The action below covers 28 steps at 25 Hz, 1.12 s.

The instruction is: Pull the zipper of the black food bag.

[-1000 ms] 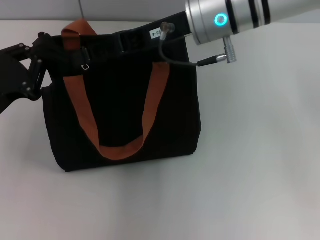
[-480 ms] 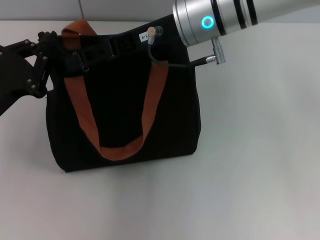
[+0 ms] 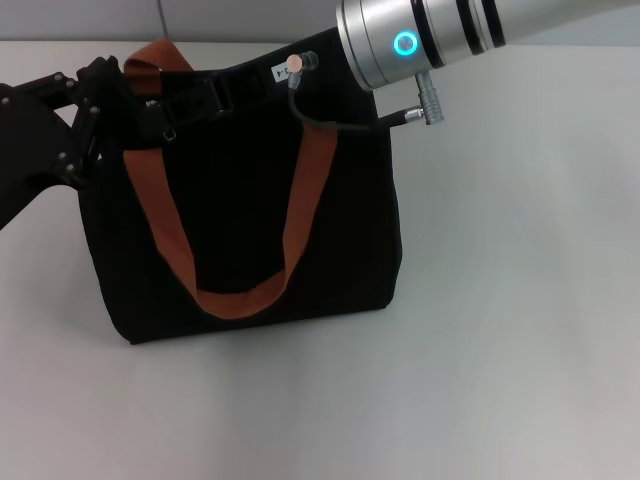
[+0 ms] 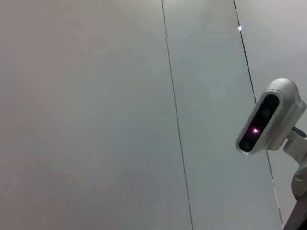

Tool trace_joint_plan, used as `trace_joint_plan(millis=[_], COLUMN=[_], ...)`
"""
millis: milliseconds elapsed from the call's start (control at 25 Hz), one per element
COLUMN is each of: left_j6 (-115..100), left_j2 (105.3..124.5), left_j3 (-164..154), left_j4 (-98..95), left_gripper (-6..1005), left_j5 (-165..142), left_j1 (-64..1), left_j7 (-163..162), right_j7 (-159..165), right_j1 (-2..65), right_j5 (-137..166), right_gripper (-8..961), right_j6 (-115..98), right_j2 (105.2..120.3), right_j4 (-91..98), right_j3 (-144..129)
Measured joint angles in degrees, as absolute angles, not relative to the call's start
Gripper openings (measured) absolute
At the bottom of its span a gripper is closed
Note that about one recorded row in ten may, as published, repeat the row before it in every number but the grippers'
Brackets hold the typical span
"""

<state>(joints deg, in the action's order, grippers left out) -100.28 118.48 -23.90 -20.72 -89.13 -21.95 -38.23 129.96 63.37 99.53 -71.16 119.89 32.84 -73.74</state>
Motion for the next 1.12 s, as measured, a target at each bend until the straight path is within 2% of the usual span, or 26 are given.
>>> trace_joint_plan(millis=[320, 560, 1120], left_j6=[-100.69, -101.02, -101.26], left_j2=[118.47, 118.47, 118.38], left_j3=[-23.91, -23.90, -23.91], left_j4=[-20.74, -20.52, -20.12], left_gripper=[16, 16, 16], left_j5=[-89.13, -89.13, -89.09], left_j1=[-21.97, -22.02, -22.18], left_j7=[-38.34, -38.41, -38.41], right_j7=[127.26, 126.12, 125.59], right_j1=[62.83, 62.65, 61.39], right_j5=[99.79, 99.54, 96.36], right_gripper=[406, 297, 289], right_j6=[-69.53, -69.10, -67.88], right_j2=[119.88, 119.87, 119.88], right_j4=[32.67, 33.35, 36.35], right_j3=[-73.80, -76.19, -80.50])
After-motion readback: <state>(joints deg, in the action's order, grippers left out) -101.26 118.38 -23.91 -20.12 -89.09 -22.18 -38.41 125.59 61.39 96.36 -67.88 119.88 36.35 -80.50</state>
